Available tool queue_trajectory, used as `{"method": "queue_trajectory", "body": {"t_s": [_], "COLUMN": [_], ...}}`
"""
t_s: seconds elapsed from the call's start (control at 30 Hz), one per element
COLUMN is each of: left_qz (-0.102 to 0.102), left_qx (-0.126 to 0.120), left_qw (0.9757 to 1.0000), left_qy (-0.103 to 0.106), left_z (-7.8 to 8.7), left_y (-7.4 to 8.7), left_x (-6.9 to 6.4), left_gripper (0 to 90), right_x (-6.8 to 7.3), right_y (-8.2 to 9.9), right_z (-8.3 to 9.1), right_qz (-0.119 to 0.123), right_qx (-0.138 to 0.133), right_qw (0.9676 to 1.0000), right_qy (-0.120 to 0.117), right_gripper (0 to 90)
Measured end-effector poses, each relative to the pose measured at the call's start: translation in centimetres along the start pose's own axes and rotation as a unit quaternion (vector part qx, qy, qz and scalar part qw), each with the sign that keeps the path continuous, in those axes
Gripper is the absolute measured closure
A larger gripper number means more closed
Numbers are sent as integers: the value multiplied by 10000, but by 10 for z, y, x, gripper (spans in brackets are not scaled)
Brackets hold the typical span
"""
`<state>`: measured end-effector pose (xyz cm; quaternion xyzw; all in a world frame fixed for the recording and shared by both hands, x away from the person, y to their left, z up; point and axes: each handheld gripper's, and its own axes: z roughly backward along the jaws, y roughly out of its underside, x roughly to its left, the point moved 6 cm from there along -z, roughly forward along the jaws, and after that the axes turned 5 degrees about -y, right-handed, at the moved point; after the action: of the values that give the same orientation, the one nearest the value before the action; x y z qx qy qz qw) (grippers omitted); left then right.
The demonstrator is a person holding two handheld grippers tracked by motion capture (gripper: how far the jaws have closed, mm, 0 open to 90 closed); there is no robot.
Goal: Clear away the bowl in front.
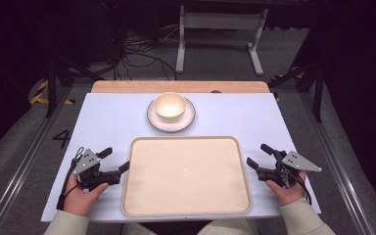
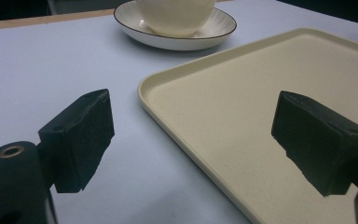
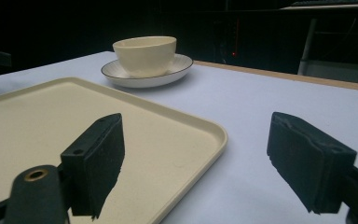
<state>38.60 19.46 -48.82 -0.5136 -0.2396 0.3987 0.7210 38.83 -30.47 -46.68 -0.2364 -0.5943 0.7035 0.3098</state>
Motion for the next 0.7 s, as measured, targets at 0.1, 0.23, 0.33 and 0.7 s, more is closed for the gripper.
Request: {"method": "queue_trajectory", "body": {"t_s": [0.1,0.23,0.33,0.7], "left_qz": [-22,-39,-25,27], "left_qx": [36,34,49,58], "left_qw": [10000,10000,10000,10000], "left_qy": [3,4,-3,-62], "left_z": [0,-1,0,7], "left_y": [0,0,0,-17], "left_x": [0,-1,0,-6], "left_gripper": [150,156,161,160], "right_x": [0,0,0,-1], "right_y": [0,0,0,0], "right_z": [0,0,0,0], "right_qz": [1,-1,-2,-52], "right_qx": [-13,-17,-7,-29], "right_qw": [10000,10000,10000,10000], "right_qy": [-1,-7,-11,-28], "right_gripper": [197,197,197,197]}}
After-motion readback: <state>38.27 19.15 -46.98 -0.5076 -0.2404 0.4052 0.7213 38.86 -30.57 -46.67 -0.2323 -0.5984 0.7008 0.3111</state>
